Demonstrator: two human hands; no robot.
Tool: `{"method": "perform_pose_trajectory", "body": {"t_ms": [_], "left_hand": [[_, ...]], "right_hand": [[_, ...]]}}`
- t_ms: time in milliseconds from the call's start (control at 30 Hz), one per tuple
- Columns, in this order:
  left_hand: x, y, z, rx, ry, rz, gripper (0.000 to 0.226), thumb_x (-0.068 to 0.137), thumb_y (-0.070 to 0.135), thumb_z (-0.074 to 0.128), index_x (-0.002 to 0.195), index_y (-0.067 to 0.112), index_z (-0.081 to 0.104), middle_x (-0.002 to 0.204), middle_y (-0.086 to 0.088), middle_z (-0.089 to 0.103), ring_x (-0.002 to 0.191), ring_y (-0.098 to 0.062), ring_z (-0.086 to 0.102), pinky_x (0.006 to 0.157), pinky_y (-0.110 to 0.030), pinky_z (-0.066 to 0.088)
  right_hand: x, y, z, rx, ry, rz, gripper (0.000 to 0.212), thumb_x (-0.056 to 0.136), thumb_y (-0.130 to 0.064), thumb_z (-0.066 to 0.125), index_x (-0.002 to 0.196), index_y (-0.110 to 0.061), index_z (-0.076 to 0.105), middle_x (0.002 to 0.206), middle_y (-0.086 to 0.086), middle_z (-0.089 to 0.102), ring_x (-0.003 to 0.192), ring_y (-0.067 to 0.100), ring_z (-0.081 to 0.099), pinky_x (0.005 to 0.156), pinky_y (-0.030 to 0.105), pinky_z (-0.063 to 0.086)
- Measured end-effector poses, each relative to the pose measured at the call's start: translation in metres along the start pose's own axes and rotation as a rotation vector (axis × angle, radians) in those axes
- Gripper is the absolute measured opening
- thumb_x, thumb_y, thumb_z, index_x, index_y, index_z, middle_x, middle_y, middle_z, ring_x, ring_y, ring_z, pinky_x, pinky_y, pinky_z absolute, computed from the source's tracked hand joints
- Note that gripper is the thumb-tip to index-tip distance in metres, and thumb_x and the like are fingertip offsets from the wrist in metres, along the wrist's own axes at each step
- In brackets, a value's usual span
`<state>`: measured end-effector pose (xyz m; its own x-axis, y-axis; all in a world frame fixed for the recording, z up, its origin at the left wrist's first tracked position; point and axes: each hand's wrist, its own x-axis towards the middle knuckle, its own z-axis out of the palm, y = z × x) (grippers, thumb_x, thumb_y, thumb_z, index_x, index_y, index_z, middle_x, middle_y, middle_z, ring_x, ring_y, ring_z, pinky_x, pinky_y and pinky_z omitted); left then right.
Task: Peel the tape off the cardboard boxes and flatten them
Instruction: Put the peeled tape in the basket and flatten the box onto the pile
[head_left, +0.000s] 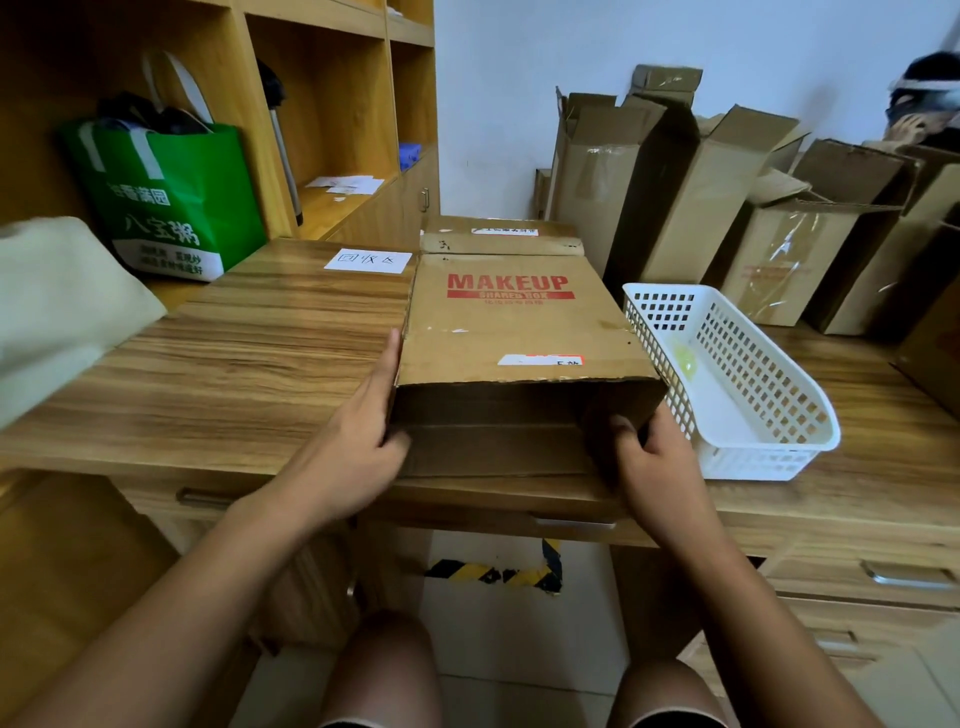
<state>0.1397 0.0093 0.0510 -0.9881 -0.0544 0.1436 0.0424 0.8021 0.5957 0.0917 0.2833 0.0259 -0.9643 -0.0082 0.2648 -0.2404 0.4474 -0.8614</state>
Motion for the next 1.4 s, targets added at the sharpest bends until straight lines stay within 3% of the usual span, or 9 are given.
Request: {"method": "perform_pose_trajectory", "body": {"t_ms": [267,400,500,667,800,1033,1167,1267,1400], "left_hand": [[-0.016,-0.005,-0.017,0.014,-0.009,0.146,0.106,0.095,0.004,0.052,0.144,0.063,-0.021,0.157,0.028,-0.005,0.144,0.007,0.003,0.113,-0.013,0.005],[-0.02,-0.005,-0.024,0.044,-0.047,0.158,0.11,0.09,-0.002,0.054,0.144,0.067,-0.013,0.162,0.03,-0.007,0.15,0.0,0.002,0.122,-0.029,0.011],[-0.019,-0.006,-0.029,0.077,-0.108,0.159,0.112,0.086,-0.006,0.053,0.144,0.068,-0.008,0.161,0.033,-0.008,0.151,0.0,0.002,0.122,-0.03,0.011],[-0.015,-0.006,-0.036,0.14,-0.189,0.147,0.114,0.085,-0.002,0.058,0.142,0.071,-0.007,0.157,0.039,-0.011,0.151,-0.001,0.008,0.123,-0.037,0.022],[-0.013,-0.004,-0.043,0.198,-0.302,0.162,0.111,0.087,0.011,0.064,0.141,0.071,-0.011,0.15,0.047,-0.019,0.143,0.001,0.022,0.109,-0.038,0.043],[-0.002,-0.004,-0.037,0.3,-0.488,0.159,0.118,0.066,0.08,0.066,0.145,0.062,-0.019,0.148,0.044,-0.03,0.142,0.014,-0.018,0.118,-0.026,0.007],[0.001,-0.006,-0.026,0.375,-0.478,0.147,0.099,0.069,0.095,0.028,0.151,0.056,-0.009,0.156,0.034,-0.022,0.145,0.01,-0.014,0.122,-0.027,0.001],[0.001,-0.011,-0.01,0.428,-0.461,0.143,0.095,0.071,0.095,0.005,0.154,0.05,-0.004,0.158,0.028,-0.016,0.148,0.005,-0.012,0.124,-0.033,-0.003],[-0.001,-0.02,0.002,0.387,-0.372,0.142,0.093,0.071,0.09,-0.004,0.155,0.05,0.006,0.16,0.03,-0.004,0.147,0.008,-0.007,0.125,-0.035,-0.001]], "right_hand": [[-0.004,-0.005,-0.019,0.158,-0.172,0.095,0.029,0.1,-0.012,0.058,0.108,-0.04,0.062,0.108,-0.013,0.07,0.105,0.008,0.065,0.09,0.032,0.053],[-0.001,-0.012,-0.023,0.517,-0.265,0.287,0.047,0.094,0.008,0.036,0.111,-0.025,0.065,0.101,0.0,0.076,0.095,0.014,0.073,0.078,0.03,0.06],[0.002,-0.015,-0.027,0.802,-0.321,0.343,0.06,0.087,0.007,0.025,0.123,-0.016,0.067,0.121,0.012,0.072,0.11,0.03,0.069,0.097,0.049,0.056],[0.005,-0.016,-0.033,1.031,-0.367,0.365,0.055,0.099,-0.027,0.026,0.104,-0.019,0.081,0.125,0.016,0.069,0.117,0.035,0.063,0.108,0.057,0.045],[0.009,-0.022,-0.034,0.887,-0.323,0.442,0.065,0.102,-0.059,0.034,0.118,-0.011,0.074,0.121,0.015,0.072,0.115,0.029,0.068,0.102,0.05,0.049],[0.016,-0.024,-0.029,0.593,-0.197,0.544,0.015,0.102,-0.013,0.055,0.101,-0.004,0.067,0.083,0.007,0.078,0.077,0.014,0.074,0.068,0.028,0.063],[0.015,-0.019,-0.024,0.314,-0.125,0.497,0.027,0.099,-0.014,0.061,0.127,-0.013,0.057,0.103,-0.001,0.067,0.091,0.015,0.069,0.071,0.03,0.059],[0.015,-0.015,-0.02,0.009,-0.109,0.372,0.054,0.098,-0.018,0.064,0.15,-0.02,0.045,0.129,-0.004,0.06,0.107,0.015,0.061,0.093,0.038,0.055],[0.013,-0.008,-0.014,-0.368,-0.138,0.196,0.047,0.099,-0.023,0.06,0.145,-0.011,0.053,0.141,0.012,0.053,0.112,0.021,0.056,0.092,0.027,0.042]]}}
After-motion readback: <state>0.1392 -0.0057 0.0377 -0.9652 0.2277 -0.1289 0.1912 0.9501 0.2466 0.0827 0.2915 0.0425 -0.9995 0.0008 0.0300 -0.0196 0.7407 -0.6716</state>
